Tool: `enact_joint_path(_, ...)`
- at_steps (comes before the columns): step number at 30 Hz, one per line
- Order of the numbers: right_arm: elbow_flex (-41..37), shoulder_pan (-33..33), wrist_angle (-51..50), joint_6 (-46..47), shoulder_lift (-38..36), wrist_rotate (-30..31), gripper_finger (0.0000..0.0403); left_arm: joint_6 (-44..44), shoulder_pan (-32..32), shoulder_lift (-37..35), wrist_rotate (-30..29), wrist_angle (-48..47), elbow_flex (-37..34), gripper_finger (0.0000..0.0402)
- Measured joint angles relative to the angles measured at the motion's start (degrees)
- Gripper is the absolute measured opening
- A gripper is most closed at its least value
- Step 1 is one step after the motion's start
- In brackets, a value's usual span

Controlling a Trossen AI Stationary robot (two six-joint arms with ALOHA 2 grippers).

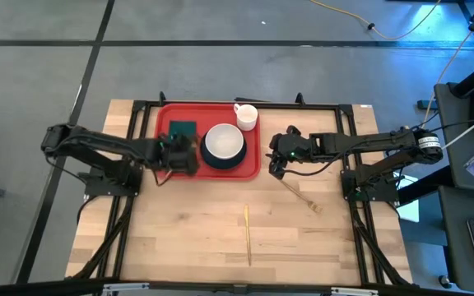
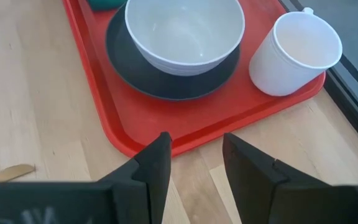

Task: Set up tray
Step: Put the gold spoon on the green napkin

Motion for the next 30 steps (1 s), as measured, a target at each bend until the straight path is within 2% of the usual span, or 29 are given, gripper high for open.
enact_joint_path(5,0.0,0.0,-0.27,-0.93,0.0,0.0,0.0147,-4.82,9.16,-1.97,-2.94,0.91,0.0,0.0008)
enact_joint_path(7,0.0,0.0,-0.31,-1.41,0.0,0.01,0.0147,-6.82,13.08,-2.0,-2.26,1.12,0.0,0.0012)
enact_joint_path(12,0.0,0.0,-0.55,-1.22,0.0,0.0,0.0147,-5.58,21.75,-2.0,5.88,3.53,0.0,0.0013)
enact_joint_path(17,0.0,0.0,-2.42,2.69,0.0,-0.27,0.0147,3.95,28.0,-1.64,17.47,13.64,0.02,0.0007)
enact_joint_path(20,0.0,0.0,-3.56,5.62,0.0,-0.51,0.0147,7.26,31.13,-0.99,22.16,16.09,0.02,0.0008)
enact_joint_path(25,0.0,0.0,-4.2,9.82,0.0,-0.49,0.0147,9.26,36.01,-0.19,23.77,12.04,0.0,0.0006)
enact_joint_path(30,0.0,0.09,-4.01,14.07,0.01,-0.49,0.0147,10.77,40.75,1.05,26.83,12.49,0.0,0.0007)
